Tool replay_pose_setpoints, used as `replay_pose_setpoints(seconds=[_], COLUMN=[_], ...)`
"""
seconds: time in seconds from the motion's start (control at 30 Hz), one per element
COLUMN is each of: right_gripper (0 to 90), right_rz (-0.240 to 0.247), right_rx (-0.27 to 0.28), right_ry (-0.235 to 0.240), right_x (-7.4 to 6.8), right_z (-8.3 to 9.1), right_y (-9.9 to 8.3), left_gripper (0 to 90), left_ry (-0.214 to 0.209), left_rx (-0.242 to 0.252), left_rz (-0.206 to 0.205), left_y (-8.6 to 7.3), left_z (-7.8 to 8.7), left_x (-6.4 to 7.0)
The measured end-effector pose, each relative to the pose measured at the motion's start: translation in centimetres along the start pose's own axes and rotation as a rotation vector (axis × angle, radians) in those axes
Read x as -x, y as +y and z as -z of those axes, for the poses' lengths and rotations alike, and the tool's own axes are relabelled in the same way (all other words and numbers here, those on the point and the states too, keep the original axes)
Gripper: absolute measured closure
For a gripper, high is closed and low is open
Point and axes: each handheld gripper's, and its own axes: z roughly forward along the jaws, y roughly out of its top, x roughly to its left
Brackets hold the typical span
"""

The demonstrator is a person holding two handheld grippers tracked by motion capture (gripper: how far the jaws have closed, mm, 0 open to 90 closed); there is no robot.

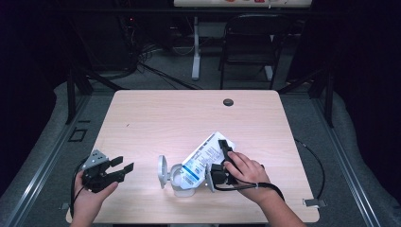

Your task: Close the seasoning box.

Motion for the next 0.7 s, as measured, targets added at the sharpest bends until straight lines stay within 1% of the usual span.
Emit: replay_pose_setpoints(seconds=[0.03,0.1,0.17,0.27,0.3,0.4,0.43,0.5,0.57,0.6,0.63,0.7], right_gripper=[58.6,58.6,58.6,58.9,59.1,59.8,60.1,60.4,60.7,60.9,61.1,61.3], right_rz=[0.007,0.002,-0.01,-0.025,-0.036,-0.044,-0.053,-0.061,-0.06,-0.051,-0.063,-0.059], right_rx=[-0.009,-0.005,0.004,-0.005,-0.004,-0.009,-0.001,-0.003,-0.007,-0.019,-0.006,-0.018], right_ry=[0.002,0.003,0.004,0.013,0.017,0.02,0.018,0.02,0.024,0.024,0.027,0.033], right_x=[0.06,0.04,-0.01,0.01,0.01,-0.03,-0.11,-0.19,-0.28,-0.29,-0.45,-0.54], right_z=[0.07,0.06,0.01,0.11,0.13,0.16,0.11,0.12,0.13,0.22,0.14,0.23], right_y=[0.03,-0.02,-0.1,-0.13,-0.13,-0.1,-0.11,-0.07,-0.04,0.01,-0.03,-0.02], left_gripper=[46.5,46.5,46.6,46.5,46.5,46.6,46.6,46.6,46.6,46.6,46.6,46.5], left_ry=[0.0,-0.001,-0.002,0.001,0.001,-0.001,0.001,-0.002,-0.002,0.0,0.001,0.001], left_rx=[-0.001,0.001,0.001,-0.006,-0.011,-0.006,-0.011,-0.007,-0.007,-0.011,-0.01,-0.01], left_rz=[0.0,0.0,0.0,0.001,0.0,0.002,-0.001,0.001,0.0,0.0,0.001,0.0], left_y=[-0.01,-0.03,-0.03,-0.06,-0.05,-0.08,-0.05,-0.07,-0.09,-0.09,-0.09,-0.09], left_z=[-0.01,-0.05,-0.07,-0.05,-0.04,-0.09,-0.07,-0.1,-0.12,-0.09,-0.1,-0.08], left_x=[0.0,0.02,0.02,-0.01,-0.03,-0.01,-0.01,-0.01,-0.03,-0.04,-0.04,-0.04])
